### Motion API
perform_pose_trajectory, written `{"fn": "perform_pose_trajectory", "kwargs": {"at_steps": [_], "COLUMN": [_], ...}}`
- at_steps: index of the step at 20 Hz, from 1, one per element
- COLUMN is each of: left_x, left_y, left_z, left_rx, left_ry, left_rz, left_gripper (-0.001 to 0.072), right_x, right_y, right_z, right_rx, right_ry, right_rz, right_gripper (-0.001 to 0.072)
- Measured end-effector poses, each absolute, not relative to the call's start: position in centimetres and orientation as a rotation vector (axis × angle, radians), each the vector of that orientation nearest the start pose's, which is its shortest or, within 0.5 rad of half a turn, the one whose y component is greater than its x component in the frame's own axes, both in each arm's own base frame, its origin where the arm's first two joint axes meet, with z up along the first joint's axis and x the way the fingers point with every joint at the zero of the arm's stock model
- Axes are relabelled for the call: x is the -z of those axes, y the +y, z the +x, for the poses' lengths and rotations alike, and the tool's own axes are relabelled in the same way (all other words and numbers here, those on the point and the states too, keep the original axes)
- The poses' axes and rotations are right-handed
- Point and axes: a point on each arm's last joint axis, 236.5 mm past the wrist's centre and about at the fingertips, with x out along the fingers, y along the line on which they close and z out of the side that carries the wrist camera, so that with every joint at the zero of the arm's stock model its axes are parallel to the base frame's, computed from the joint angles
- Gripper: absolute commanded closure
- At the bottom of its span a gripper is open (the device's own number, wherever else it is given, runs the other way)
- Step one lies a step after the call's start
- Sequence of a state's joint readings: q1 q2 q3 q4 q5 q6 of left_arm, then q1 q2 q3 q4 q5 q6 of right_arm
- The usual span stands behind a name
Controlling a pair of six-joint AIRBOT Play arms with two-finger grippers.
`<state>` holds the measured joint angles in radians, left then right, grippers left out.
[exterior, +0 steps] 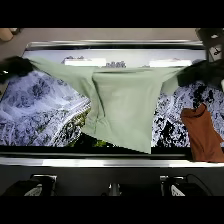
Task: Fold the shirts.
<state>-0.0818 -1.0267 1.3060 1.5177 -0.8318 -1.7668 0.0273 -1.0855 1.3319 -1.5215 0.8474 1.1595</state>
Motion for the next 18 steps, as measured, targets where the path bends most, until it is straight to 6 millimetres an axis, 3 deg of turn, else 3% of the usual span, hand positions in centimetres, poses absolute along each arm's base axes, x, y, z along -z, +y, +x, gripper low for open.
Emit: {"fn": "perform_pose_trajectory", "kwargs": {"at_steps": [3, 4, 5, 6, 8, 11, 13, 18], "left_x": [-15.1, -13.3, -12.0, -11.0, -9.9, -9.1, -8.7, -8.2], "left_y": [-6.3, -6.8, -7.2, -7.4, -7.8, -8.2, -8.3, -8.4], "left_z": [44.0, 43.9, 43.7, 43.5, 43.1, 42.2, 41.6, 40.7], "left_rx": [0.078, 0.083, 0.085, 0.088, 0.105, 0.144, 0.165, 0.194], "left_ry": [0.737, 0.78, 0.815, 0.842, 0.874, 0.909, 0.931, 0.97], "left_rz": [-0.304, -0.327, -0.345, -0.358, -0.35, -0.296, -0.262, -0.219], "left_gripper": [0.0681, 0.0681, 0.0681, 0.068, 0.068, 0.068, 0.068, 0.068], "right_x": [-14.5, -12.5, -10.7, -9.5, -8.7, -9.2, -8.2, -1.4], "right_y": [4.8, 5.8, 6.8, 7.7, 8.8, 9.8, 10.7, 12.8], "right_z": [49.2, 49.8, 50.0, 49.8, 49.2, 46.8, 43.4, 31.4], "right_rx": [-0.251, -0.28, -0.314, -0.352, -0.419, -0.514, -0.602, -0.801], "right_ry": [0.645, 0.682, 0.722, 0.751, 0.786, 0.85, 0.967, 1.343], "right_rz": [-0.203, -0.136, -0.089, -0.068, -0.084, -0.139, -0.149, -0.012], "right_gripper": [0.0602, 0.0409, 0.0158, 0.0033, 0.0031, 0.003, 0.0033, 0.0036]}}
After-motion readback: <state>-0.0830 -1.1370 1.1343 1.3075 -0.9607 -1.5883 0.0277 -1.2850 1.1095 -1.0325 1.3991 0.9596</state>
